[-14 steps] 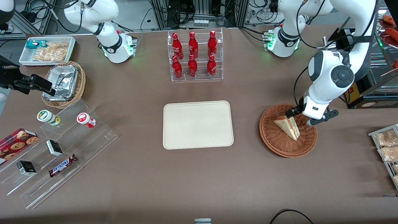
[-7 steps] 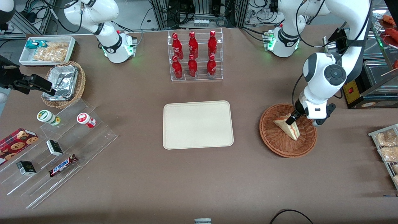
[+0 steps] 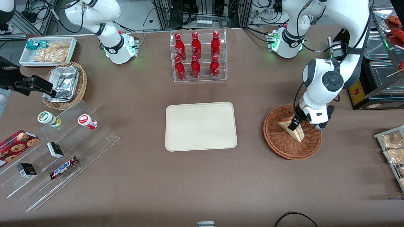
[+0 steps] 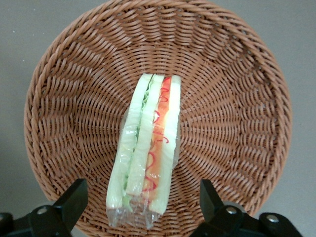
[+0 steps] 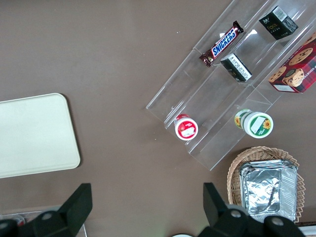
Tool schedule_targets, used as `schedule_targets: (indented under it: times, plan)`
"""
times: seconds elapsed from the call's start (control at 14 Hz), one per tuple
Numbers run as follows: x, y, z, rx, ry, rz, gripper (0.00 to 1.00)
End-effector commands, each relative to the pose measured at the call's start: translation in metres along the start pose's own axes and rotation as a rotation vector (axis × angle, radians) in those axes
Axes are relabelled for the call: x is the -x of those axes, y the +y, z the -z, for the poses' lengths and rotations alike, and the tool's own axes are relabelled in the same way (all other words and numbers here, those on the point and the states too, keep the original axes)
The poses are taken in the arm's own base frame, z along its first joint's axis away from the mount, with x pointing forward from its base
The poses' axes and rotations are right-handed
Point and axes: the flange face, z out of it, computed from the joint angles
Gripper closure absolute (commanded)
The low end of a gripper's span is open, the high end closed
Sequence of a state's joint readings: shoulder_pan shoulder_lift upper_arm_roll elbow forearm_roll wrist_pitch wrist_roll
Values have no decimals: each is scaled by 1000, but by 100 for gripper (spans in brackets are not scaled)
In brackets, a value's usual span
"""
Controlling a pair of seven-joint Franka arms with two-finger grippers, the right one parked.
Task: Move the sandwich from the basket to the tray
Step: 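Lower the left gripper and close it on the sandwich's wrapped edge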
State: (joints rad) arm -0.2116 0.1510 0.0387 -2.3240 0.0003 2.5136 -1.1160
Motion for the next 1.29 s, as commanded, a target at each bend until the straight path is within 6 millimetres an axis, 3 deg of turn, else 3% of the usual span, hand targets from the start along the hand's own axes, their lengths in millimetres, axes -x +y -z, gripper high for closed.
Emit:
schedule_targets:
  times: [0.0,0.29,0.36,0.43,0.5,0.57,0.71,1.0,1.21]
  plan:
    - [0,3,-13,-8,-1,17,0]
    - [-3,4,-35,-34,-11,23,0]
    - [-4,5,-36,-33,-10,23,6]
    - [-3,3,-41,-41,-14,29,28]
    - [-3,3,-41,-44,-16,24,61]
    - [-4,3,-38,-40,-14,21,84]
    - [-9,15,-20,-45,-15,7,89]
    - [-25,52,48,-162,-74,-25,90]
    - [-20,59,61,-157,-82,-140,92]
